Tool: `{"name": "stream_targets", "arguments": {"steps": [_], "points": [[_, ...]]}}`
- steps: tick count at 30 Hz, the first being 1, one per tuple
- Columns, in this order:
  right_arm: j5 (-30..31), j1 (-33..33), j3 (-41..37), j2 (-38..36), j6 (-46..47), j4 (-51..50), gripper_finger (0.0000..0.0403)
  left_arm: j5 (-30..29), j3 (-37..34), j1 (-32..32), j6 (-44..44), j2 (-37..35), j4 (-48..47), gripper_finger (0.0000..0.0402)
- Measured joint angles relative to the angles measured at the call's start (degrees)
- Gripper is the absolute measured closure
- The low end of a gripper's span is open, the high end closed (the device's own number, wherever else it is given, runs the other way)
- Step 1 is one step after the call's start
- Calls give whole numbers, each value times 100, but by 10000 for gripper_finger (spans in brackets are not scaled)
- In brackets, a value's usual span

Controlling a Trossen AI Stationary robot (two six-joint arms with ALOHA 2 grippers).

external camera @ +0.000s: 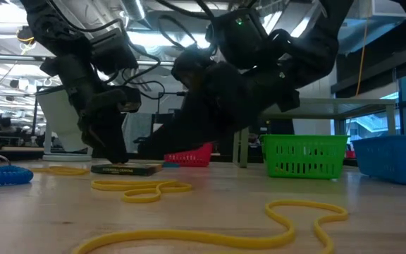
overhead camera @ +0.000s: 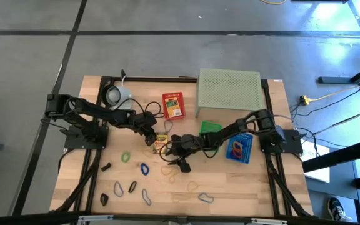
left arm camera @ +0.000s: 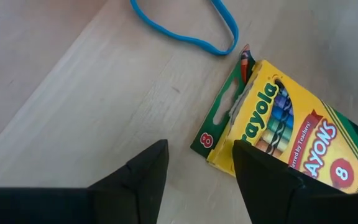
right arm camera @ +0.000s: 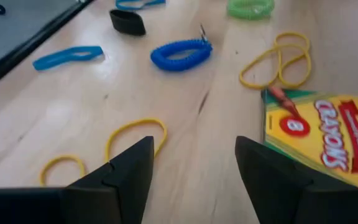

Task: Pick & Place Office Desk Supplies
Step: Put the yellow crayon box into the red bin

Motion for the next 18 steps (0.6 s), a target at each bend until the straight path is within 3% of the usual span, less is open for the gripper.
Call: {"name": "stream_targets", "arguments": {"steps": [12,18], "points": [[115,3,-4,46,5,5,174,-88,-15,11,-303,22,369,224],[-183,3,-4,46,9,2,174,-234,-15,9,-403,17,408,229]]}}
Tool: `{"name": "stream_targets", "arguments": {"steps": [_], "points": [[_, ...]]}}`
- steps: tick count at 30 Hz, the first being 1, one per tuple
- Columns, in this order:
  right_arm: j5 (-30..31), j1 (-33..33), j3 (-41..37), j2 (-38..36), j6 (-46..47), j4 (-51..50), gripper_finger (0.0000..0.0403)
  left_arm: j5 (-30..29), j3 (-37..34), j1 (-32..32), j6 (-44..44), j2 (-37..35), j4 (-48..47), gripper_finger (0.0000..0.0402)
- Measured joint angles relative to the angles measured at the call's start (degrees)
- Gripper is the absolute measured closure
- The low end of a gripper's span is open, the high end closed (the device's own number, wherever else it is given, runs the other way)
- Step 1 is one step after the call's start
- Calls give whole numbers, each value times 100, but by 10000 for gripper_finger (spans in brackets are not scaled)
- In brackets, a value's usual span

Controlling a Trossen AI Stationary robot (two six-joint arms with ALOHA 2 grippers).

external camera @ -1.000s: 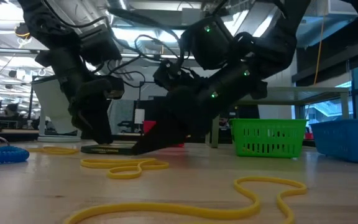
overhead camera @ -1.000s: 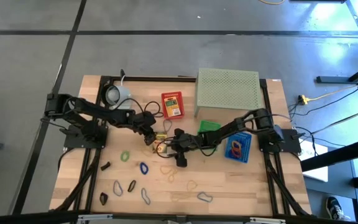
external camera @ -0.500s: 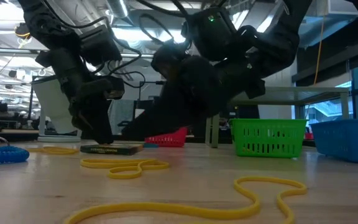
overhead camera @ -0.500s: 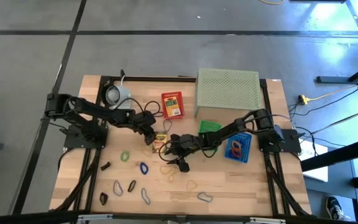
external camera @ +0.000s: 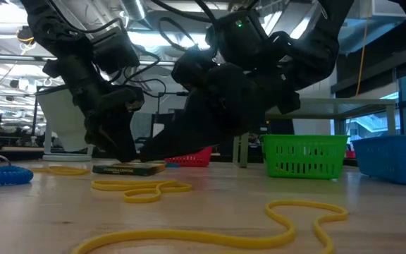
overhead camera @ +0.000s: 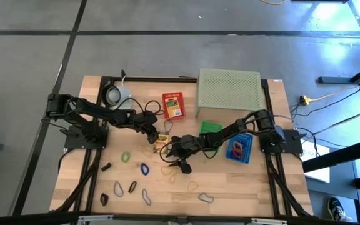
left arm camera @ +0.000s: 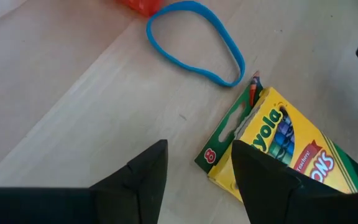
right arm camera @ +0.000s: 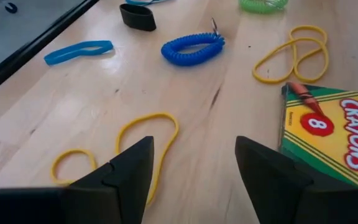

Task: Pick & Place Office Desk Supplies
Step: Put the yellow crayon box into the red bin

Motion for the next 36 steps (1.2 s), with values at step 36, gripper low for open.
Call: {"name": "stream_targets", "arguments": {"steps": [36], "points": [[568,-31,817,615,-119,-889,174,256,13,-641,-272,-18,-233,243]]}}
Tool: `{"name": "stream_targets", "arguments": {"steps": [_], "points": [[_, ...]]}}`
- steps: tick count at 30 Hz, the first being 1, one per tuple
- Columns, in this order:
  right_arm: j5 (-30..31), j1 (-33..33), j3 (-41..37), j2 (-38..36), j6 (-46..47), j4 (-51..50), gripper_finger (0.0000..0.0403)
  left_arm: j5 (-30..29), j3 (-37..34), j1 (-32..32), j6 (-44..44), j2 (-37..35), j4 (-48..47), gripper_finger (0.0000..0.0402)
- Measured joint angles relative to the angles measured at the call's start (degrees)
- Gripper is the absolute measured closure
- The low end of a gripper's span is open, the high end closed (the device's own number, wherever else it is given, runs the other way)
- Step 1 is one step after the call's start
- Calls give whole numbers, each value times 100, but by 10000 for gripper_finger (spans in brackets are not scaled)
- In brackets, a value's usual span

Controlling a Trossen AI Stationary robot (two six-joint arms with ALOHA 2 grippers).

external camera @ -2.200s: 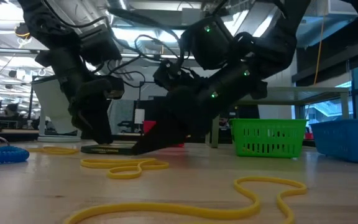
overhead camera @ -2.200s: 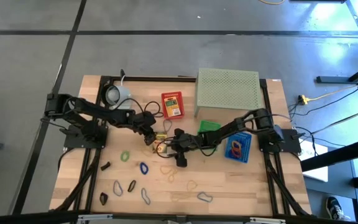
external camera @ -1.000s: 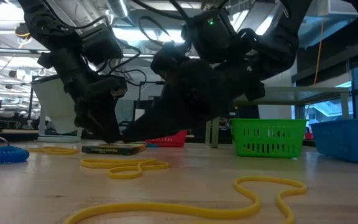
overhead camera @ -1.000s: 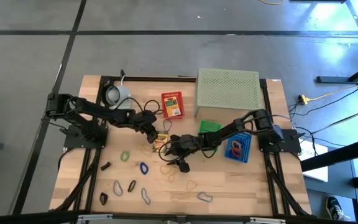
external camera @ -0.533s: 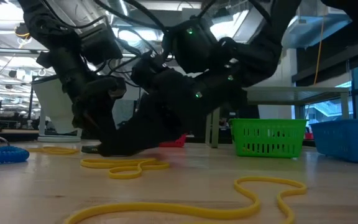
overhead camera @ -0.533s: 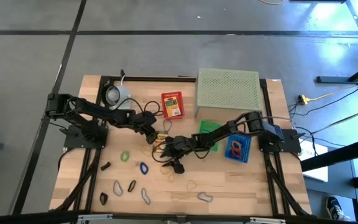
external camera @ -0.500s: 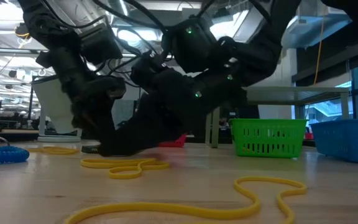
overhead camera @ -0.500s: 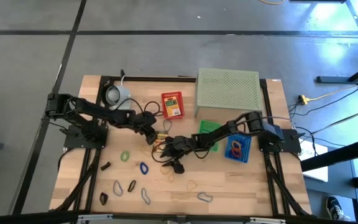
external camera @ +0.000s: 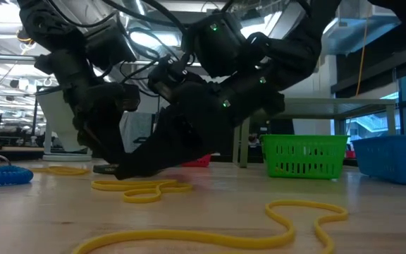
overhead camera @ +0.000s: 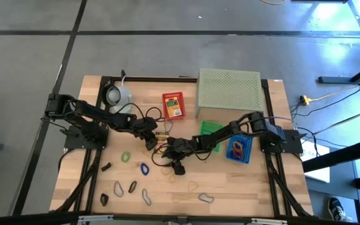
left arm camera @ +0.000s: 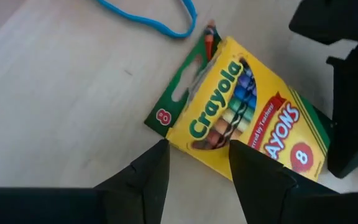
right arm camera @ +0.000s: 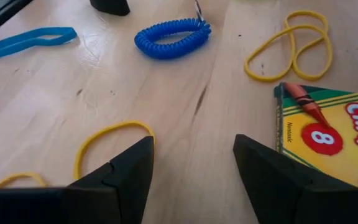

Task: Pick & Place Office Desk Supplies
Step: Put the yellow crayon box into the red bin

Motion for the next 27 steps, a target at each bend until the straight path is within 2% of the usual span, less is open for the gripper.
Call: {"name": "stream_targets", "arguments": {"steps": [7,18,23,27], "points": [[293,-1,-11,-141,-160,-384,174,325,0,-245,-170,-2,18,249],[337,-13,-28,-346,-184,-800,174,460,89,-510,-30,-73,225,251],[336,-15,-28,-388,-184,-958,174,168,377,-248,505,-282,-87,245],[336,-15,-26,-394,-185,-997,174,-703,536,45,800,-418,-527,234]]}}
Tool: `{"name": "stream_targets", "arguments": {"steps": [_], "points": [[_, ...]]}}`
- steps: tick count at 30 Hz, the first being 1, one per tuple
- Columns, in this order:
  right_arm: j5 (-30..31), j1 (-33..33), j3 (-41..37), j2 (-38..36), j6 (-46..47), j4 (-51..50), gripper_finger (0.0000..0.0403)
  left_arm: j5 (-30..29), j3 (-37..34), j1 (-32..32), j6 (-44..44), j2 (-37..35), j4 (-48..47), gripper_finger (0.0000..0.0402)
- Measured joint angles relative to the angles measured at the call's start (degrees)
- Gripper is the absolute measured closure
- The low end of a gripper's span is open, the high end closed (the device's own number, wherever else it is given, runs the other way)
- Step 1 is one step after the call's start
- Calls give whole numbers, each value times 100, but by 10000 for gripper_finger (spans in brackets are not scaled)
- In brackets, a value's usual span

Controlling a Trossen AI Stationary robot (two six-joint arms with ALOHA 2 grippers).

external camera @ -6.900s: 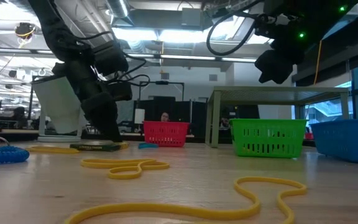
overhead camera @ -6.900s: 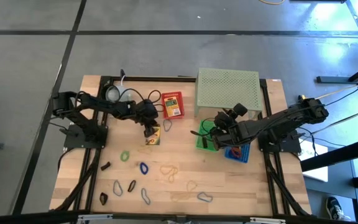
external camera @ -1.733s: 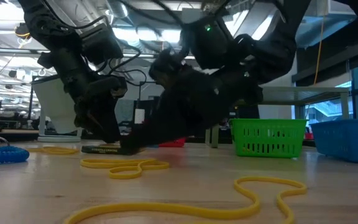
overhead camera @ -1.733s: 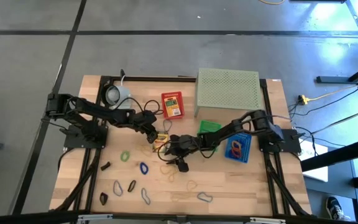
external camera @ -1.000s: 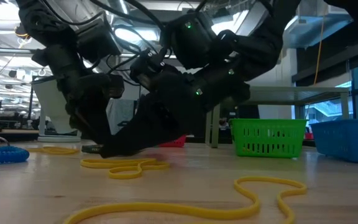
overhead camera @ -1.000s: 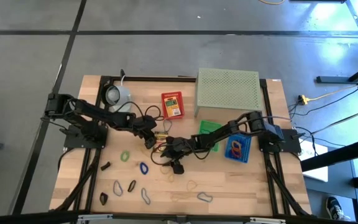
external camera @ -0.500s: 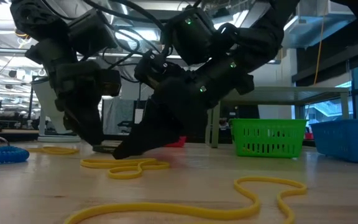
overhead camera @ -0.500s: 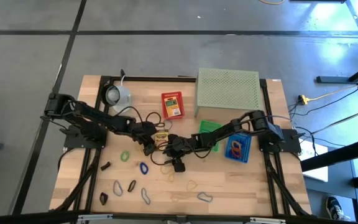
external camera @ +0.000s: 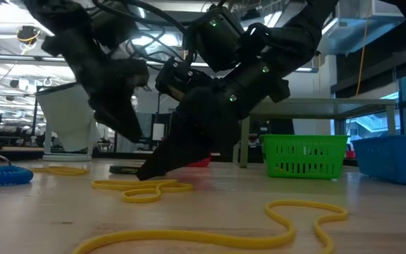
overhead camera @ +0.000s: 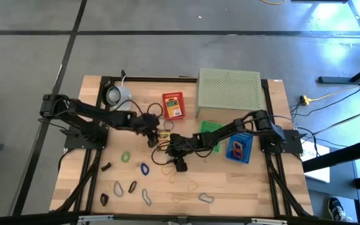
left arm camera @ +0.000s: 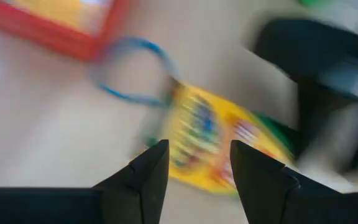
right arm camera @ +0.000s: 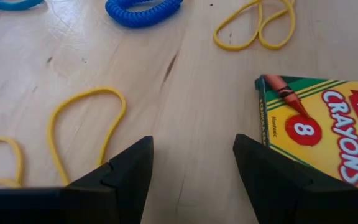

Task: Pick & Place Office Desk Supplies
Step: Put the yellow crayon box into the red bin

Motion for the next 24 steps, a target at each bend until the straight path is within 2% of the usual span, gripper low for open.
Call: {"name": "stream_targets", "arguments": {"steps": [3,7,16,21,24], "points": [[-4,0,0,0,-1,-23,174,-276,-22,282,92,37,-65,223],[-2,2,0,-2,-2,-47,174,80,-71,614,274,264,59,211],[33,2,1,-5,-2,-80,174,941,-71,1040,751,966,1185,213],[40,2,3,-7,-2,-89,174,1090,-65,1183,840,1321,1329,215],[42,2,3,-7,-2,-93,174,1469,-58,1248,827,1410,1378,216]]}}
